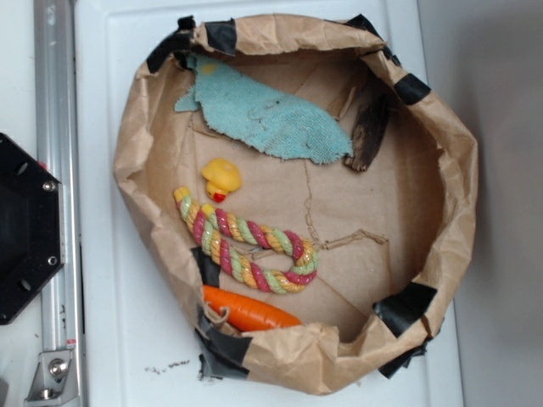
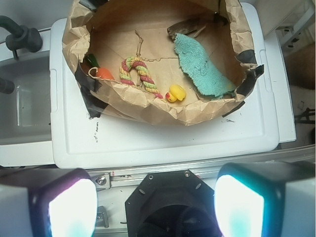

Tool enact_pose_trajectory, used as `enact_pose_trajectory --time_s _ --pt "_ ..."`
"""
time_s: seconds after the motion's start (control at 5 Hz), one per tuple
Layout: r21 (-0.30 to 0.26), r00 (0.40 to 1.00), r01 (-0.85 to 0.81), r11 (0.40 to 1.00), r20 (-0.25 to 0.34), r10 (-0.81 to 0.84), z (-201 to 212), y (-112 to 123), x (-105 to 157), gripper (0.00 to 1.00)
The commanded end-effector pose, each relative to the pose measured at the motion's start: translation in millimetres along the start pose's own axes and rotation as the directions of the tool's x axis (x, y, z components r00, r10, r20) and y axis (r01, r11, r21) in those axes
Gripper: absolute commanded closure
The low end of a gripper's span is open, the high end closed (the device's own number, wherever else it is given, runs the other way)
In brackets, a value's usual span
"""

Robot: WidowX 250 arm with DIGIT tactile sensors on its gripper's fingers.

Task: Grab the blue cloth.

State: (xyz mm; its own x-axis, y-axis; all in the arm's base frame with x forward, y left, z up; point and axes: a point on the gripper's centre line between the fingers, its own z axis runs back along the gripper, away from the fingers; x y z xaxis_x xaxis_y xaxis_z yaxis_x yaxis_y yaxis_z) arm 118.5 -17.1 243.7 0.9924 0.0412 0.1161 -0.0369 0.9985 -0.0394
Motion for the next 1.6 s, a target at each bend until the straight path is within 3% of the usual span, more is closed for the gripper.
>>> enact_pose_trajectory --time_s 0.0,0.2,0.4,0.6,0.8,1.0,1.2,1.4 --pt "0.0 1.0 0.0 1.0 0.0 0.0 0.0 0.0 0.0 0.0" --pt "0.12 0.999 -0.047 0.992 0.021 0.045 -52.2 9.6 44.6 0.0" --pt "0.17 0.998 -0.058 0.984 -0.006 0.06 -96.9 26.3 88.6 0.0" --pt "0.167 0.999 -0.05 0.985 0.007 0.05 -120.1 43.2 119.2 0.0" --pt "0.162 1.0 0.013 0.987 -0.018 -0.01 -155.0 67.5 135.8 0.0" --pt "0.123 0.998 0.064 0.99 0.006 -0.066 -191.3 74.9 138.9 0.0" --pt "0.121 0.995 0.097 0.988 -0.004 -0.097 -215.3 76.5 132.1 0.0" --pt "0.115 0.996 0.079 0.99 0.023 -0.082 -216.1 91.5 121.2 0.0"
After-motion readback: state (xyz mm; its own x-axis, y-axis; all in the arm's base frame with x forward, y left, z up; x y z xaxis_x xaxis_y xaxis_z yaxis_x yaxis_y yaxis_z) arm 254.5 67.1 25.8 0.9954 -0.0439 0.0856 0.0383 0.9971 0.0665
